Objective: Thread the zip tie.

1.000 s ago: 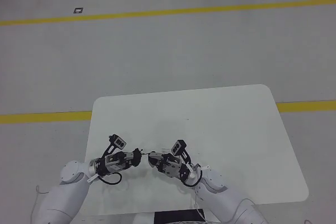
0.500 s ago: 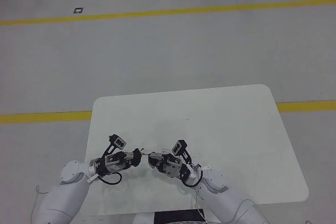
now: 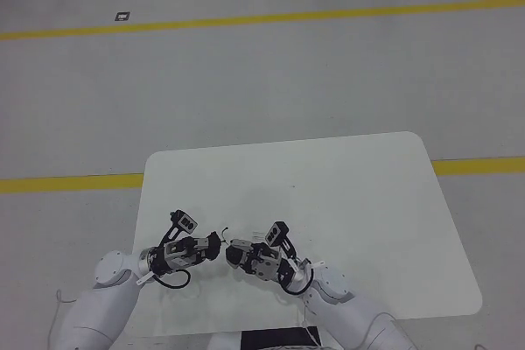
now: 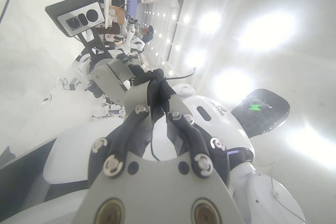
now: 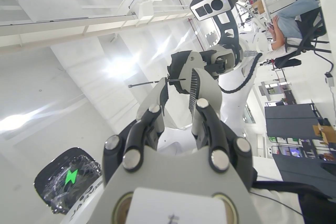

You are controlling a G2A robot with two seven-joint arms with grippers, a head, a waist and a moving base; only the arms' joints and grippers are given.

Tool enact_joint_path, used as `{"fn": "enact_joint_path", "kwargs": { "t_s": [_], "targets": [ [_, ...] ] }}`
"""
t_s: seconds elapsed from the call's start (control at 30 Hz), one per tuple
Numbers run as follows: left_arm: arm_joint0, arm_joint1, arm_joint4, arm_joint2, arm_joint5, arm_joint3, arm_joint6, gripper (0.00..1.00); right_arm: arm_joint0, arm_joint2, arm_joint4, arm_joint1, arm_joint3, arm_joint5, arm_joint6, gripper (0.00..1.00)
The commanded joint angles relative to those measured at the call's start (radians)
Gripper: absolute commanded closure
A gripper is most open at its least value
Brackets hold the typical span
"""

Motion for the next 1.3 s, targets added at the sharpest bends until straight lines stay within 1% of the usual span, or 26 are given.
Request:
{"fn": "enact_joint_path", "kwargs": {
  "t_s": [0.0, 0.17, 0.43, 0.6, 0.7, 0.73, 0.77, 1.03, 1.27],
  "targets": [
    [0.0, 0.0, 0.0, 0.0, 0.0, 0.0, 0.0, 1.0, 0.001, -0.004, 0.002, -0.002, 0.003, -0.001, -0.001, 0.79],
    [0.0, 0.0, 0.0, 0.0, 0.0, 0.0, 0.0, 1.0, 0.005, -0.008, 0.01, -0.005, 0.008, -0.007, -0.001, 0.75],
    [0.0, 0.0, 0.0, 0.0, 0.0, 0.0, 0.0, 1.0, 0.015, -0.015, 0.025, -0.011, 0.009, -0.008, -0.001, 0.78],
    [0.0, 0.0, 0.0, 0.0, 0.0, 0.0, 0.0, 1.0, 0.024, -0.02, 0.032, -0.015, 0.015, -0.013, 0.001, 0.84],
    [0.0, 0.0, 0.0, 0.0, 0.0, 0.0, 0.0, 1.0, 0.027, -0.021, 0.032, -0.017, 0.019, -0.02, 0.002, 0.93],
    [0.0, 0.0, 0.0, 0.0, 0.0, 0.0, 0.0, 1.0, 0.027, -0.02, 0.03, -0.017, 0.02, -0.024, 0.002, 0.99],
    [0.0, 0.0, 0.0, 0.0, 0.0, 0.0, 0.0, 1.0, 0.027, -0.02, 0.029, -0.017, 0.021, -0.027, 0.003, 1.0],
    [0.0, 0.0, 0.0, 0.0, 0.0, 0.0, 0.0, 1.0, 0.016, -0.001, 0.023, -0.013, 0.02, -0.043, 0.008, 1.0],
    [0.0, 0.0, 0.0, 0.0, 0.0, 0.0, 0.0, 1.0, 0.002, 0.016, 0.012, -0.007, 0.013, -0.044, 0.007, 1.0]
  ]
}}
